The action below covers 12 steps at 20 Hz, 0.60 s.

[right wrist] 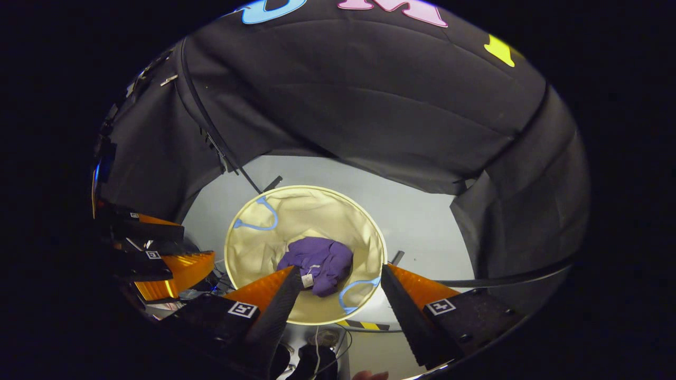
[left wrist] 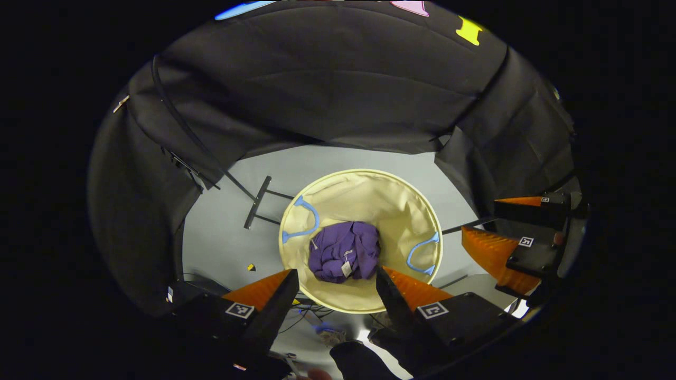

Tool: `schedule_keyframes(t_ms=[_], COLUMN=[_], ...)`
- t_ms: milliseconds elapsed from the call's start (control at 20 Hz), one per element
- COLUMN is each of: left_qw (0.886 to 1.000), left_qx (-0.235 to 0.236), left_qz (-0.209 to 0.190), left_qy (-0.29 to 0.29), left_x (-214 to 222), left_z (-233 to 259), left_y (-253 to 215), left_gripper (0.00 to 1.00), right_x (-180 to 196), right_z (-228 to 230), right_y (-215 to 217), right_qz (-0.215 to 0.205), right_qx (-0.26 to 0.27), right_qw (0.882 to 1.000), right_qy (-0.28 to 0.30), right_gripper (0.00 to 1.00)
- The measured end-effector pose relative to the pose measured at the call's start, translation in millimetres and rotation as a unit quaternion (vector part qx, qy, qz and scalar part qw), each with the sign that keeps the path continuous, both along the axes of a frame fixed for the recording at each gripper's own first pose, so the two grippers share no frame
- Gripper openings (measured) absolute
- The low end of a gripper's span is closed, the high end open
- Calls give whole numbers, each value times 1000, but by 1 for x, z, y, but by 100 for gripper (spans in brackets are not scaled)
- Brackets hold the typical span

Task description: Grasp the clothes on the hanger with both hands and then place them into the laundry hamper below.

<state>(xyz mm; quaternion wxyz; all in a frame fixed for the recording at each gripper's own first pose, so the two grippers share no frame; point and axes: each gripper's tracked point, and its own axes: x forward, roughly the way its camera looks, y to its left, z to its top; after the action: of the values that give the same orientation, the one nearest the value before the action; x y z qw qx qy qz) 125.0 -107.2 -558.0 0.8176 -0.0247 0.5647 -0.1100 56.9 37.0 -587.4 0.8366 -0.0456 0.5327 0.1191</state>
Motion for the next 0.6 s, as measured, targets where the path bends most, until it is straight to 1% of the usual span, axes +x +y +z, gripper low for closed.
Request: schedule_keyframes(t_ms=[100,150,200,350,600], left_qw=[1000,1000,1000,999,995], left_qx=[-12,-14,-15,-17,-37], left_qz=[-1,-2,-2,4,23], left_qy=[-9,-11,-15,-38,-86], left_x=[-1,-3,-5,-8,-15], left_z=[8,13,18,38,90], left_y=[-3,-1,1,7,21], left_gripper=[96,96,95,96,96], right_x=[-1,-3,-3,-1,2], right_z=[7,15,23,54,115], right_y=[1,0,0,3,7], right_qz=[-4,-8,-11,-22,-39], right_qx=[0,2,4,13,25], right_qw=[1000,1000,1000,999,994], right_qy=[-8,-14,-19,-45,-102], right_gripper=[100,95,99,99,99])
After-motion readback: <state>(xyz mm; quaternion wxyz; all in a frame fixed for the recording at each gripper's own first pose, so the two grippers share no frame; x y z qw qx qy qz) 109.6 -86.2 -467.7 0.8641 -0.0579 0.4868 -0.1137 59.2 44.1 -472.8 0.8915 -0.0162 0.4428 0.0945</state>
